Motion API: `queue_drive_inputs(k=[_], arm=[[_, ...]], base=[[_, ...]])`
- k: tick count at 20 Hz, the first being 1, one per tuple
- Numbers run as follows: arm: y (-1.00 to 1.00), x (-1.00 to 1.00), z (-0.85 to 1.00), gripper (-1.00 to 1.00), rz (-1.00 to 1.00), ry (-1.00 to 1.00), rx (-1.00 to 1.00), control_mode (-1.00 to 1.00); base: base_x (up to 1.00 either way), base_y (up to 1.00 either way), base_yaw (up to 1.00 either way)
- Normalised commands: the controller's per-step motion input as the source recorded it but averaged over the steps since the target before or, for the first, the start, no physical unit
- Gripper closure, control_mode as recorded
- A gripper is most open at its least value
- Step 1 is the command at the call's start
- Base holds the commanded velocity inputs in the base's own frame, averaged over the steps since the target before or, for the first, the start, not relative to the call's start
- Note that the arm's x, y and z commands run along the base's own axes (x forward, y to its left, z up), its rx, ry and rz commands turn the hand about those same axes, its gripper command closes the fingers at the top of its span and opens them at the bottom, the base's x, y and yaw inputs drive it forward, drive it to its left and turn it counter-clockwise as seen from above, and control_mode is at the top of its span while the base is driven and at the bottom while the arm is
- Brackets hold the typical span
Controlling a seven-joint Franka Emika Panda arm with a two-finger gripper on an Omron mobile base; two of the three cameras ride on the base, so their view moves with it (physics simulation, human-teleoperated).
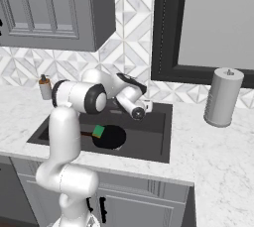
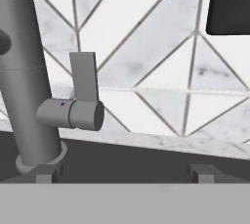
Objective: Pick the pan and sponge and place them into the sink. Then turn on the water.
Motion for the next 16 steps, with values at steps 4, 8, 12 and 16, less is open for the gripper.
queue_drive_inputs(k=[4, 8, 12, 16], arm=[[0.0, 0.2, 0.07, -1.0, 0.0, -0.07, 0.04, -1.0], [0.0, 0.25, 0.04, -1.0, 0.0, -0.04, 0.03, -1.0], [0.0, 0.26, 0.0, -1.0, 0.0, -0.02, 0.02, -1.0], [0.0, 0.19, 0.0, -1.0, 0.0, 0.0, 0.01, -1.0]], base=[[0.0, 0.0, 0.0], [0.0, 0.0, 0.0], [0.0, 0.0, 0.0], [0.0, 0.0, 0.0]])
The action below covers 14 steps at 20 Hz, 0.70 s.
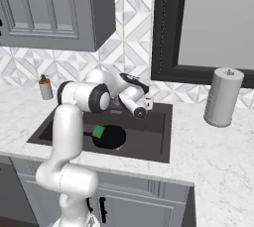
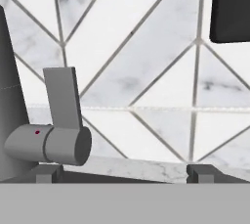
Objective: Pick the pan and sponge and place them into the sink. Then turn on the water.
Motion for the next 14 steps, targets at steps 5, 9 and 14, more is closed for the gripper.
queue_drive_inputs(k=[5, 9, 14], arm=[[0.03, 0.06, 0.09, -1.0, 0.0, 0.0, 0.0, -1.0], [0.03, 0.02, 0.1, -1.0, 0.0, -0.03, 0.0, -1.0], [0.04, 0.06, 0.01, -1.0, 0.0, -0.08, 0.0, -1.0]], base=[[0.0, 0.0, 0.0], [0.0, 0.0, 0.0], [0.0, 0.0, 0.0]])
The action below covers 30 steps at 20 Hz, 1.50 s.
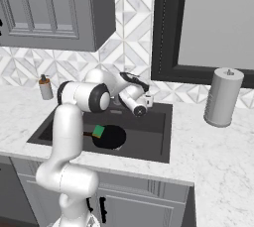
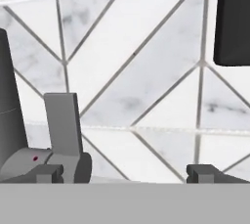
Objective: Pick the pan and sponge and place them into the sink. Then turn on the water.
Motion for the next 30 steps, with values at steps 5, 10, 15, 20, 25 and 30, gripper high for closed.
queue_drive_inputs(k=[5, 10, 15, 20, 25, 30], arm=[[0.07, 0.06, 0.0, -1.0, 0.0, -0.06, 0.02, -1.0], [0.16, 0.01, 0.0, -1.0, 0.0, -0.03, 0.01, -1.0], [0.1, 0.0, 0.03, -1.0, 0.0, -0.05, 0.02, -1.0], [0.01, 0.0, 0.02, -1.0, 0.0, -0.04, 0.01, -1.0], [0.0, 0.01, 0.0, -1.0, 0.0, -0.01, 0.0, -1.0], [0.0, 0.0, 0.0, -1.0, 0.0, 0.0, 0.0, -1.0]], base=[[0.0, 0.0, 0.0], [0.0, 0.0, 0.0], [0.0, 0.0, 0.0], [0.0, 0.0, 0.0], [0.0, 0.0, 0.0], [0.0, 0.0, 0.0]])
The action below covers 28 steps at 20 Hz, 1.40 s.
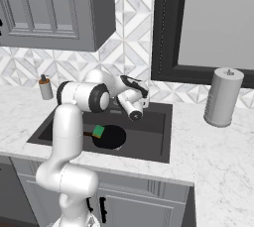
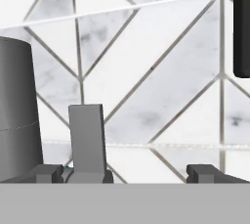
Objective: Pick the pan and sponge and place them into the sink. Then turn on the water.
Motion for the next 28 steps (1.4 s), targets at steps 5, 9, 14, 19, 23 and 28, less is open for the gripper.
queue_drive_inputs(k=[5, 9, 14, 19, 23, 28], arm=[[0.0, 0.0, 0.0, -1.0, 0.0, 0.0, 0.0, -1.0], [0.05, 0.03, 0.0, -1.0, 0.0, -0.01, 0.0, -1.0], [0.16, 0.21, 0.0, -1.0, 0.0, -0.01, 0.0, -1.0], [0.2, 0.2, 0.0, -1.0, 0.0, 0.0, 0.0, -1.0], [0.06, 0.09, 0.0, -1.0, 0.0, 0.0, 0.0, -1.0], [0.0, 0.02, 0.0, -1.0, 0.0, 0.0, 0.0, -1.0]], base=[[0.0, 0.0, 0.0], [0.0, 0.0, 0.0], [0.0, 0.0, 0.0], [0.0, 0.0, 0.0], [0.0, 0.0, 0.0], [0.0, 0.0, 0.0]])
